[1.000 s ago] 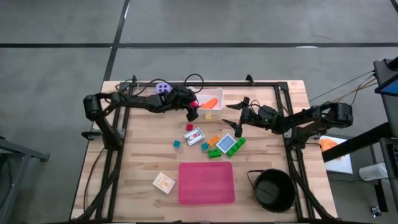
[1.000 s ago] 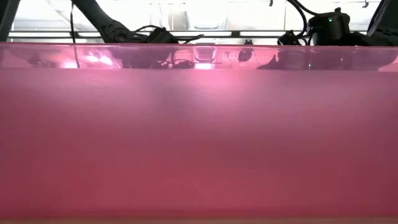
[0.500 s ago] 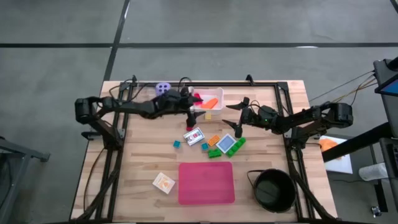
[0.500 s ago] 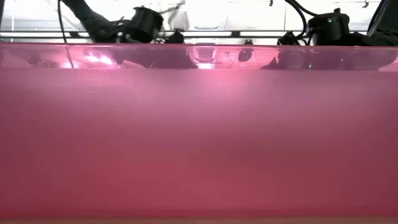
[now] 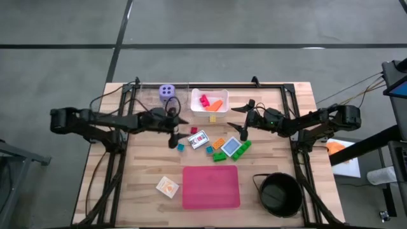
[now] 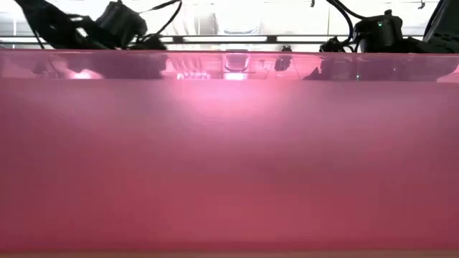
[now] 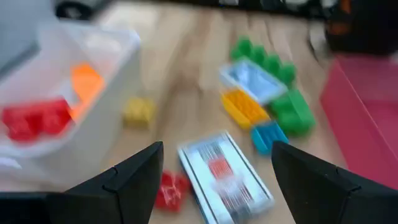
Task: Pick & Place Toys
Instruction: Put the left blue four stud game piece into the white bin
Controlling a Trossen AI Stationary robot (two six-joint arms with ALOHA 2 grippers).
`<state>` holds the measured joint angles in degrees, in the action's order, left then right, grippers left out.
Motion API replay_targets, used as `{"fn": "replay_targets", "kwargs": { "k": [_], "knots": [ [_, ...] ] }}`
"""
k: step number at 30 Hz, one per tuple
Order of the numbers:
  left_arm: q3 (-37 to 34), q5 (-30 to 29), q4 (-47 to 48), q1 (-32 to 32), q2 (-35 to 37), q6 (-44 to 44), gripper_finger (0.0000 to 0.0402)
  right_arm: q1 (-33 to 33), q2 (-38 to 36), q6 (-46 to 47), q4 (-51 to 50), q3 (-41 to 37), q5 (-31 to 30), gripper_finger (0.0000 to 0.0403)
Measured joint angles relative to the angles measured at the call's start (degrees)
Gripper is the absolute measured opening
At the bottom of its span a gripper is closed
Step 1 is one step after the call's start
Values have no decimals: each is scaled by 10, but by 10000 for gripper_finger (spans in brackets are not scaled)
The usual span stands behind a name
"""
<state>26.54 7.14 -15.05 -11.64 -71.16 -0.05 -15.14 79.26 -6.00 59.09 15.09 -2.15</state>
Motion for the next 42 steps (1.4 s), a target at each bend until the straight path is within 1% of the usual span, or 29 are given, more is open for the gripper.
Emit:
{"fn": "replay_targets", "kwargs": {
  "k": [2, 5, 7, 10, 16, 25, 42],
  "knots": [
    [-8, 0, 45, 18, 27, -6, 300, 0, 0, 0, 0, 0, 0, 339],
    [-8, -2, 76, 45, 45, -15, 300, 0, 0, 0, 1, 0, 0, 339],
    [-7, -15, 81, 62, 43, -14, 300, 0, 0, 0, 2, 0, 0, 339],
    [-4, -18, 99, 77, 33, -3, 300, 0, 0, 0, 3, 0, 0, 339],
    [-3, -31, 168, 80, 31, -2, 300, 0, 0, 0, 3, 1, 0, 339],
    [-3, -31, 182, 80, 15, 2, 300, 0, 0, 0, 4, 1, 0, 339],
    [1, -26, 160, 82, -105, 18, 301, 0, 0, -2, 4, 1, 0, 339]
  ]
}}
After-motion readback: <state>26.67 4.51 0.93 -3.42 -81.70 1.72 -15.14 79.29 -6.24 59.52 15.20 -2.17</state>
